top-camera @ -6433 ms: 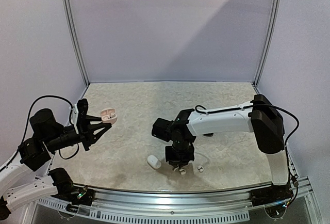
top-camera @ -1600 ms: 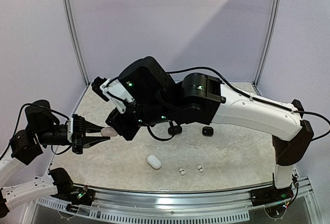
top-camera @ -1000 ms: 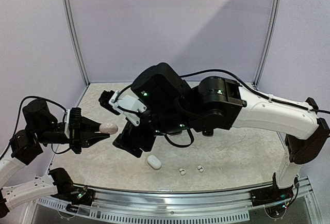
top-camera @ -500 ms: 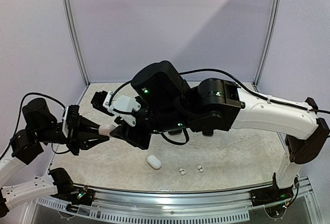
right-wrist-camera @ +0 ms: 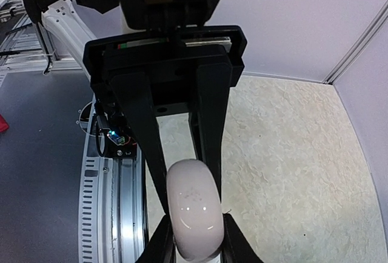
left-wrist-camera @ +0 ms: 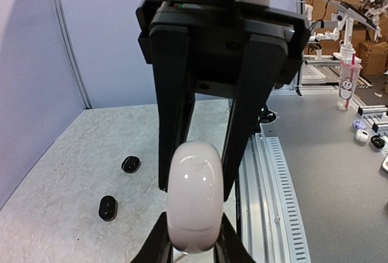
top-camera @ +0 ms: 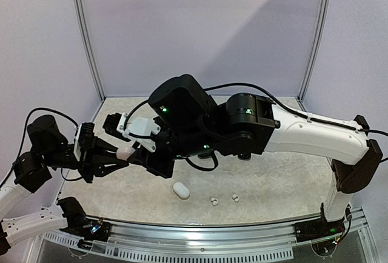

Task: Insert the wireless bluetooth earbuds into the charging case
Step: Pass from the left arm to the right, then place the charging case with the earbuds at the center of the board.

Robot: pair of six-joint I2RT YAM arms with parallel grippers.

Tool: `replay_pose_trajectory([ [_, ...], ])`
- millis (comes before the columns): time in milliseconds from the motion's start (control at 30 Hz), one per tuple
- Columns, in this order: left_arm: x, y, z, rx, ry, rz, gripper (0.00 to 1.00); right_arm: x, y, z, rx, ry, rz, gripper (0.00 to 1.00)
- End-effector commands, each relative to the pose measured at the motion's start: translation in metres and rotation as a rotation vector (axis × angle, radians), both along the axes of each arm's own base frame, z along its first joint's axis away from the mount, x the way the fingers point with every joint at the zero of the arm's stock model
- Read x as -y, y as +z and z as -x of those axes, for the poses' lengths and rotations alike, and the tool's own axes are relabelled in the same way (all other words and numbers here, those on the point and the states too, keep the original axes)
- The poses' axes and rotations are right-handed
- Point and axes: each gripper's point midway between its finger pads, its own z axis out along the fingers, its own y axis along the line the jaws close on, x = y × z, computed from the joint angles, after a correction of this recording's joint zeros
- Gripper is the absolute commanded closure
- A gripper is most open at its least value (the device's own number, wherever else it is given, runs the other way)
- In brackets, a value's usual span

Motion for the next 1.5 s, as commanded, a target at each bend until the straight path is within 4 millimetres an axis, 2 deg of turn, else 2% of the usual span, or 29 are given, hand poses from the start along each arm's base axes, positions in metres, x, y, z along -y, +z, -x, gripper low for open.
replay_pose_trajectory([
  [0, 0.000, 0.001, -0.019, -0.046, 0.104, 0.031, 0.55, 0.005, -0.002, -0.020, -0.079, -0.087, 0.000, 1.00],
  [33, -0.003, 0.001, -0.028, -0.065, 0.160, 0.041, 0.08, 0.014, -0.009, -0.036, -0.109, -0.143, 0.019, 1.00],
  [67, -0.005, 0.000, -0.036, -0.076, 0.204, 0.046, 0.02, 0.023, -0.020, -0.051, -0.175, -0.222, 0.037, 1.00],
  [133, -0.009, -0.001, -0.048, -0.091, 0.279, 0.051, 0.01, 0.051, -0.047, -0.082, -0.286, -0.362, 0.095, 1.00],
  [200, -0.017, -0.004, -0.065, -0.130, 0.387, 0.063, 0.01, 0.081, -0.077, -0.105, -0.479, -0.500, 0.129, 1.00],
  [267, -0.026, -0.011, -0.080, -0.164, 0.487, 0.058, 0.01, 0.108, -0.114, -0.119, -0.682, -0.619, 0.164, 1.00],
  [367, -0.036, -0.025, -0.092, -0.210, 0.577, 0.037, 0.01, 0.146, -0.172, -0.124, -0.945, -0.812, 0.232, 1.00],
  [467, -0.042, -0.037, -0.097, -0.266, 0.621, 0.019, 0.01, 0.168, -0.216, -0.121, -1.063, -0.904, 0.276, 1.00],
  [600, -0.044, -0.055, -0.098, -0.330, 0.640, 0.000, 0.01, 0.188, -0.244, -0.132, -1.133, -0.968, 0.286, 1.00],
  [833, -0.047, -0.074, -0.098, -0.372, 0.642, -0.034, 0.01, 0.198, -0.277, -0.142, -1.213, -0.949, 0.348, 0.98],
  [1033, -0.048, -0.076, -0.097, -0.369, 0.643, -0.038, 0.01, 0.199, -0.301, -0.140, -1.265, -0.916, 0.431, 0.91],
  [1100, -0.048, -0.076, -0.098, -0.368, 0.644, -0.038, 0.01, 0.202, -0.305, -0.144, -1.251, -0.934, 0.458, 0.78],
  [1133, -0.048, -0.077, -0.098, -0.369, 0.644, -0.040, 0.01, 0.206, -0.306, -0.146, -1.235, -0.953, 0.478, 0.64],
  [1167, -0.048, -0.077, -0.098, -0.369, 0.642, -0.040, 0.01, 0.211, -0.308, -0.148, -1.217, -0.976, 0.508, 0.56],
  [1267, -0.048, -0.077, -0.097, -0.367, 0.640, -0.038, 0.01, 0.230, -0.304, -0.156, -1.113, -1.043, 0.609, 0.35],
  [1367, -0.048, -0.077, -0.097, -0.368, 0.638, -0.036, 0.01, 0.245, -0.292, -0.170, -0.990, -1.092, 0.682, 0.25],
  [1467, -0.048, -0.078, -0.097, -0.367, 0.637, -0.034, 0.01, 0.239, -0.263, -0.189, -0.881, -1.103, 0.634, 0.13],
])
